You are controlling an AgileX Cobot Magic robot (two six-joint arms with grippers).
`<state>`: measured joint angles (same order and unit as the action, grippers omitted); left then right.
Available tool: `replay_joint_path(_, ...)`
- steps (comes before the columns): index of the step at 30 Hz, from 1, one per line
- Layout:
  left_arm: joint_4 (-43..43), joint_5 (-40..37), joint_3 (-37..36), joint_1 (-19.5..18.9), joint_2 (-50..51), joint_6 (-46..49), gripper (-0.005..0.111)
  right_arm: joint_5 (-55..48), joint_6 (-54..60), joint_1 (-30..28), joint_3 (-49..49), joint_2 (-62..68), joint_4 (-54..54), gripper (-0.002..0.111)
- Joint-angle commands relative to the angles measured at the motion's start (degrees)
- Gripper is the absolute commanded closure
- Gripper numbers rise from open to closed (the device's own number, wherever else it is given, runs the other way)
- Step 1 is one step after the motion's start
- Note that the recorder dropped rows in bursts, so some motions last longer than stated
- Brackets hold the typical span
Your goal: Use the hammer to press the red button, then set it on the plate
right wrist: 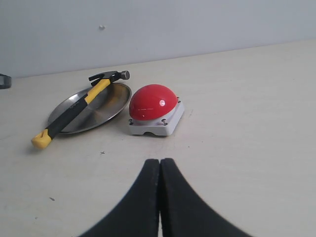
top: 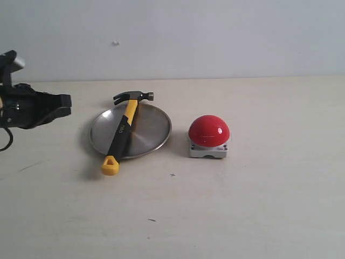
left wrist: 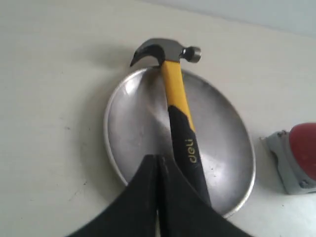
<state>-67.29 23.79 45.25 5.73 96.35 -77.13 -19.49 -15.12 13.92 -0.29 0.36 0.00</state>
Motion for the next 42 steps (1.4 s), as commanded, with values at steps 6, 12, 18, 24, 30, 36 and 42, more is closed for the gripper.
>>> replay_joint_path(6,29.2,2.8,-19.2,0.3,-27.2,31.3,0.107,0.3,0.3,0.1,0.3,-0.4,0.0,0.108)
replay_joint_path(12,30.6,0.4,-24.9,0.3,-44.0,35.9,0.107,0.3,0.3,0.1,0.3,-0.4,0.0,0.108)
replay_joint_path(18,34.7,-5.3,-26.7,0.2,-56.4,40.3,0.107,0.3,0.3,0.1,0.3,-0.4,0.0,0.108)
replay_joint_path(24,34.7,-8.8,-27.2,0.2,-63.5,40.3,0.107,0.3,0.3,0.1,0.3,-0.4,0.0,0.108)
replay_joint_path(30,36.8,-6.8,-29.1,0.1,-67.3,42.8,0.107,0.3,0.3,0.1,0.3,-0.4,0.0,0.108)
replay_joint_path(36,61.7,-0.3,-34.3,0.1,-70.6,66.7,0.107,0.3,0.3,0.1,0.3,-0.4,0.0,0.108)
replay_joint_path(42,63.2,0.0,-35.8,0.1,-72.5,68.0,0.107,0.3,0.3,0.1,0.3,-0.4,0.0,0.108)
